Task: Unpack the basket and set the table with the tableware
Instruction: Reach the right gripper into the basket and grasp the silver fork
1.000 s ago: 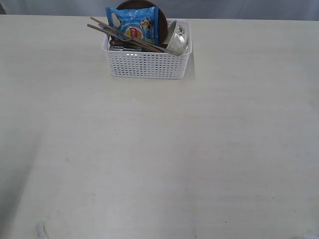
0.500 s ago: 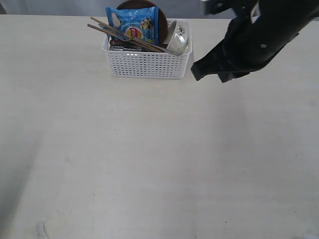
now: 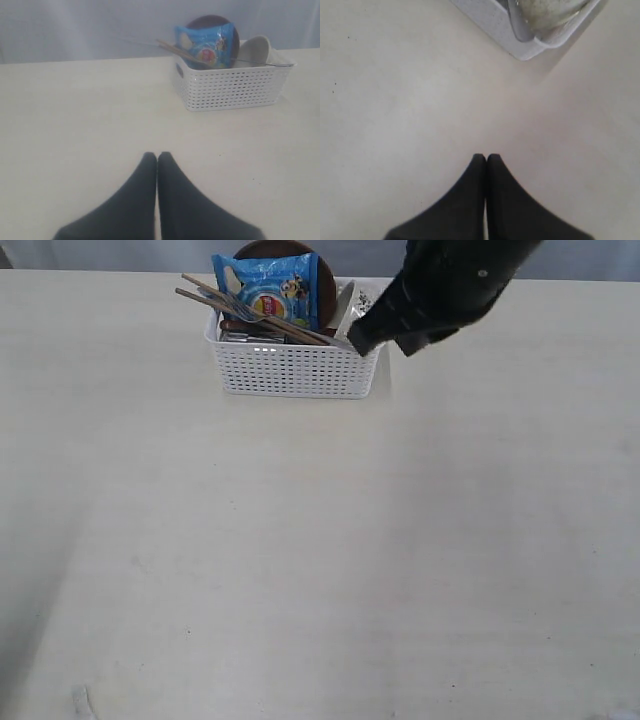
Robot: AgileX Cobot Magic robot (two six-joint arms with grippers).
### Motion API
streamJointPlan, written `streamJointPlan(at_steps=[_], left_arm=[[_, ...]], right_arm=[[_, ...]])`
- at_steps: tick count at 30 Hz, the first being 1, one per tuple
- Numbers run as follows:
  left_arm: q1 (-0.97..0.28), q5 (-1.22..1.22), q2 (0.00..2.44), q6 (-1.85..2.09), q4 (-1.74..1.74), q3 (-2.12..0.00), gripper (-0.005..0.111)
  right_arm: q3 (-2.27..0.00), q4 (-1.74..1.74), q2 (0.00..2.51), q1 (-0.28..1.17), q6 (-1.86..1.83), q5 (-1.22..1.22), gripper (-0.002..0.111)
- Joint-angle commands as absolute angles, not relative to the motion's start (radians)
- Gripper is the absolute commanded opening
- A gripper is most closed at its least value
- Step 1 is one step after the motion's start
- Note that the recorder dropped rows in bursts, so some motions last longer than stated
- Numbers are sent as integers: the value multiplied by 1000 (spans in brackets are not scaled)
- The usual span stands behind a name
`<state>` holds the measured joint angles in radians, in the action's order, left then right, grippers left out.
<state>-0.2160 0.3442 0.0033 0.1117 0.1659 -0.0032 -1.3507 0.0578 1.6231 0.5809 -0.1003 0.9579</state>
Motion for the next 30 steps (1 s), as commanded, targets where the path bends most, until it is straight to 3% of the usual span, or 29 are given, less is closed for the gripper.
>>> streamJointPlan(at_steps=[1, 10, 20, 23, 26, 30], left_arm=[[-222, 342, 0, 111, 166, 0, 0], [-222, 342, 0, 109, 166, 0, 0], [-222, 342, 0, 109, 166, 0, 0], [-222, 342, 0, 109, 166, 0, 0], [-222, 342, 0, 109, 162, 0, 0], [-222, 342, 0, 109, 161, 0, 0]], right_arm=[[-1584, 65, 1764, 584, -110, 1120, 0], [-2112, -96, 2099, 584, -225, 1221, 0], [-2248, -167, 2291, 584, -287, 1221, 0], [-2248, -160, 2322, 584, -303, 1221, 12], [-2248, -95, 2346, 584, -303, 1221, 44], [-2248, 0, 2356, 584, -312, 1180, 46]])
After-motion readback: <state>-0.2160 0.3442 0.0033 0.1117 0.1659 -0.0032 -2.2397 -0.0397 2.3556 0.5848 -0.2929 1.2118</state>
